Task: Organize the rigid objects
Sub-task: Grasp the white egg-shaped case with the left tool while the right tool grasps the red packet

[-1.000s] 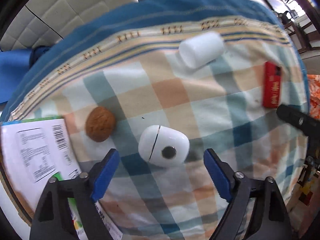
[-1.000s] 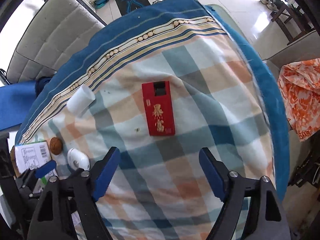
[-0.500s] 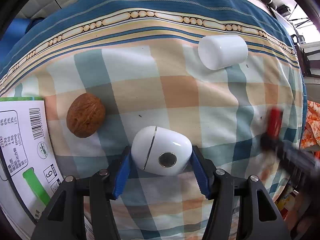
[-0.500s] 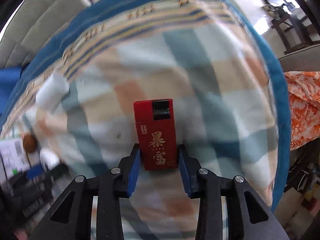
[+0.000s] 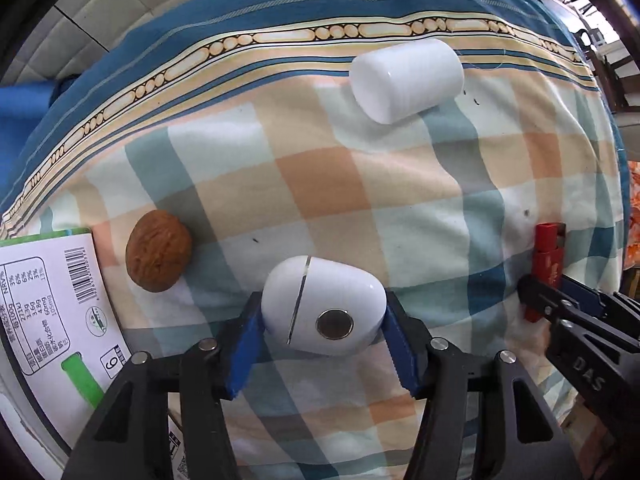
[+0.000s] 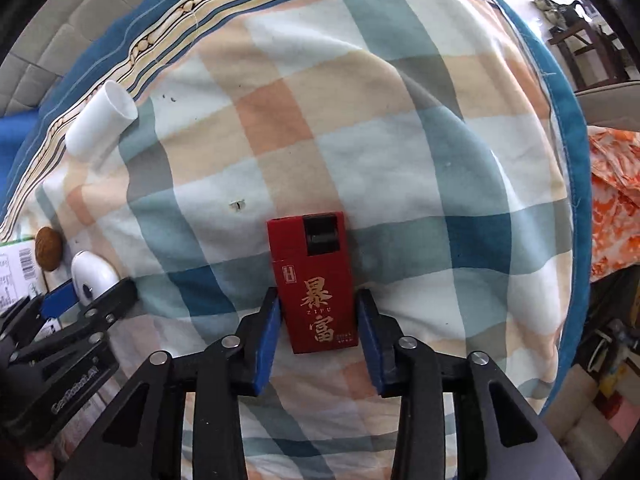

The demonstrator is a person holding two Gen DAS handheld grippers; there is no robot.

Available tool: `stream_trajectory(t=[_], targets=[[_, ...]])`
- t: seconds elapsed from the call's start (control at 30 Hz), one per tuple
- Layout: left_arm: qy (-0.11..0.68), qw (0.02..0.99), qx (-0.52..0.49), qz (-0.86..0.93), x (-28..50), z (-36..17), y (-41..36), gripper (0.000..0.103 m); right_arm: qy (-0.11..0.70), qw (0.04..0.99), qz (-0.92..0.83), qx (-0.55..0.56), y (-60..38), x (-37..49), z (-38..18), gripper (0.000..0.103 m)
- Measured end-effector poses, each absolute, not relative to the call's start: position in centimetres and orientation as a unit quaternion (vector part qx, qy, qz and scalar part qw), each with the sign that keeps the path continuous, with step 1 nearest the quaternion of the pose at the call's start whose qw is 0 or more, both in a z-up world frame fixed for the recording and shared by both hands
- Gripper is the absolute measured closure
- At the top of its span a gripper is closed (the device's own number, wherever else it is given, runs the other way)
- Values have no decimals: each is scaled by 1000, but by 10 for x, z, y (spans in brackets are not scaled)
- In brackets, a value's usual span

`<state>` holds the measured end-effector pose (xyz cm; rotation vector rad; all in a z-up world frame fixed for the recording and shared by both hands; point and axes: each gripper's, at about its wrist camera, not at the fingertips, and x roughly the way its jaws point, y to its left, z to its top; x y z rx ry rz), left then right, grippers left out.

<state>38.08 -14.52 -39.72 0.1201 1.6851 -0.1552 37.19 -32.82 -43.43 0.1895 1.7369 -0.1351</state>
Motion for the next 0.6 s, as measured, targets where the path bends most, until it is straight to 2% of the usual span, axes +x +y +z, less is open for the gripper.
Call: stream_trajectory(t=[0.37, 0.6], targets=[[734, 675, 20, -69, 326, -374, -120, 48, 755, 648, -29, 94, -286, 328, -411, 66], [702, 707, 3, -85, 290, -321, -112, 48, 737, 668, -17, 101, -258, 300, -376, 66]])
